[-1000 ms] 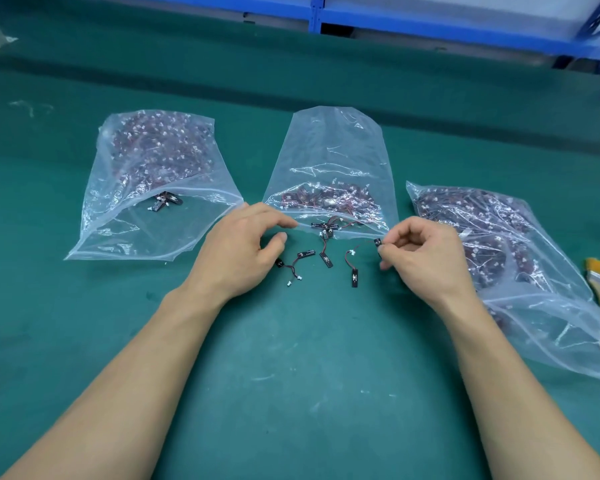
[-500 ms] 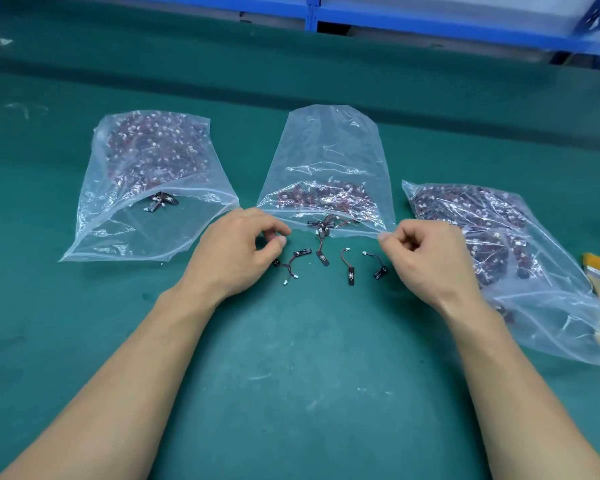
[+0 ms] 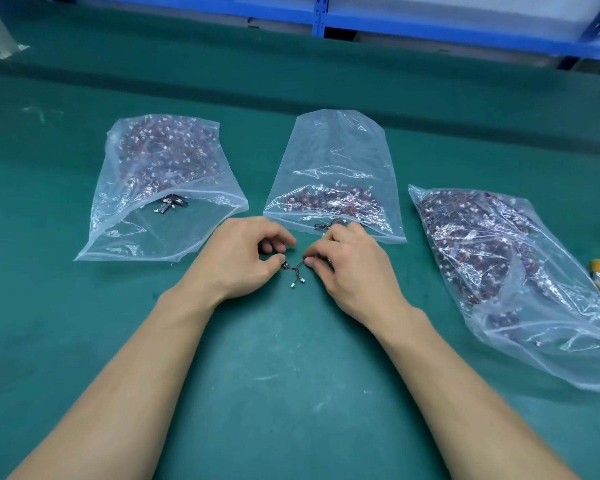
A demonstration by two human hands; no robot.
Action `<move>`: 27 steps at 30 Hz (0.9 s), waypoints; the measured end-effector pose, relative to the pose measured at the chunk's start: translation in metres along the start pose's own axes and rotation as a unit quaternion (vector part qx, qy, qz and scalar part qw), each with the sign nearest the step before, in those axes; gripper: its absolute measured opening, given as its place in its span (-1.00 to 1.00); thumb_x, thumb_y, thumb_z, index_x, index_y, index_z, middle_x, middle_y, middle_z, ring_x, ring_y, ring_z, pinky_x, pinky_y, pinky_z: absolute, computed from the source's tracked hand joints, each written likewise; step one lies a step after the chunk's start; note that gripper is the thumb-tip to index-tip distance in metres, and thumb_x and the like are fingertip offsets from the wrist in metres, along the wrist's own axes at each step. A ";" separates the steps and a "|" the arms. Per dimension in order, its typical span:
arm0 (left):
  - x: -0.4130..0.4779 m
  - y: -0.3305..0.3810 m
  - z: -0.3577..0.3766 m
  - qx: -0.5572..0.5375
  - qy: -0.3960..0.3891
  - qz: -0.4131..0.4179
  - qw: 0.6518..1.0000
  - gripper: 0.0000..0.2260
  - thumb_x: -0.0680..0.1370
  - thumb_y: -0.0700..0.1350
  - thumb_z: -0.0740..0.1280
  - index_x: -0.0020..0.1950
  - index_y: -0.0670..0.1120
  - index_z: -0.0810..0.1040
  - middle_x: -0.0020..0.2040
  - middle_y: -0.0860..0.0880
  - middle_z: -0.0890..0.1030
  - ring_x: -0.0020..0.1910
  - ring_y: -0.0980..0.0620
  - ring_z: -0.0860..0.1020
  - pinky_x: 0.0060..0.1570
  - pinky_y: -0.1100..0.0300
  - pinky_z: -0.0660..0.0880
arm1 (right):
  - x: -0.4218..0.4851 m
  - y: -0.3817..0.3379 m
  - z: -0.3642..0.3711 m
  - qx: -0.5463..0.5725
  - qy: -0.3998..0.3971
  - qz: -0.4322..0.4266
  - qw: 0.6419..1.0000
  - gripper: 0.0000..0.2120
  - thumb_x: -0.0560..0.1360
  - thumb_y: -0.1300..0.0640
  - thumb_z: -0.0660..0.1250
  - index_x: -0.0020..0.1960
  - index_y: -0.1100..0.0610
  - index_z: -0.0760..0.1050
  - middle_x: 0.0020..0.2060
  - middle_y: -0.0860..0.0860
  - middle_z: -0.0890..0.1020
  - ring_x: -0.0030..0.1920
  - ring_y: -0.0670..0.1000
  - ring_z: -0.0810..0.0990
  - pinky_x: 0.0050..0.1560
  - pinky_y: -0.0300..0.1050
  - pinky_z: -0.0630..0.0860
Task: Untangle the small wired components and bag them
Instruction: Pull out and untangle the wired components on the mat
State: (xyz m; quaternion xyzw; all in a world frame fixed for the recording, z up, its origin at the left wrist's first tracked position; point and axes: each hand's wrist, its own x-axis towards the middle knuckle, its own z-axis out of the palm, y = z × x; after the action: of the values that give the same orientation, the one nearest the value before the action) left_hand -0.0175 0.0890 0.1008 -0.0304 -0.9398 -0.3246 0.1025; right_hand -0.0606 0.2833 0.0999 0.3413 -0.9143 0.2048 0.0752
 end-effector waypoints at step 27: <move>-0.003 0.009 0.005 -0.040 -0.026 0.080 0.996 -0.91 0.50 -0.02 0.50 -0.12 -0.02 0.72 -0.15 0.11 0.62 -0.06 0.01 0.52 -0.01 0.03 0.48 | -0.007 0.003 0.000 0.048 0.124 0.017 0.991 -0.93 0.57 0.10 0.36 -0.05 0.09 0.58 -0.20 -0.10 0.65 -0.17 0.08 0.48 -0.18 0.03 0.47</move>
State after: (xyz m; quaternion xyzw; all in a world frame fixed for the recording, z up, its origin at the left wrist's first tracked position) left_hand -0.0147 0.0992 0.1018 -0.1176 -0.9231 -0.3517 0.1020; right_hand -0.0575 0.2892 0.0968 0.3007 -0.8926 0.2905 0.1685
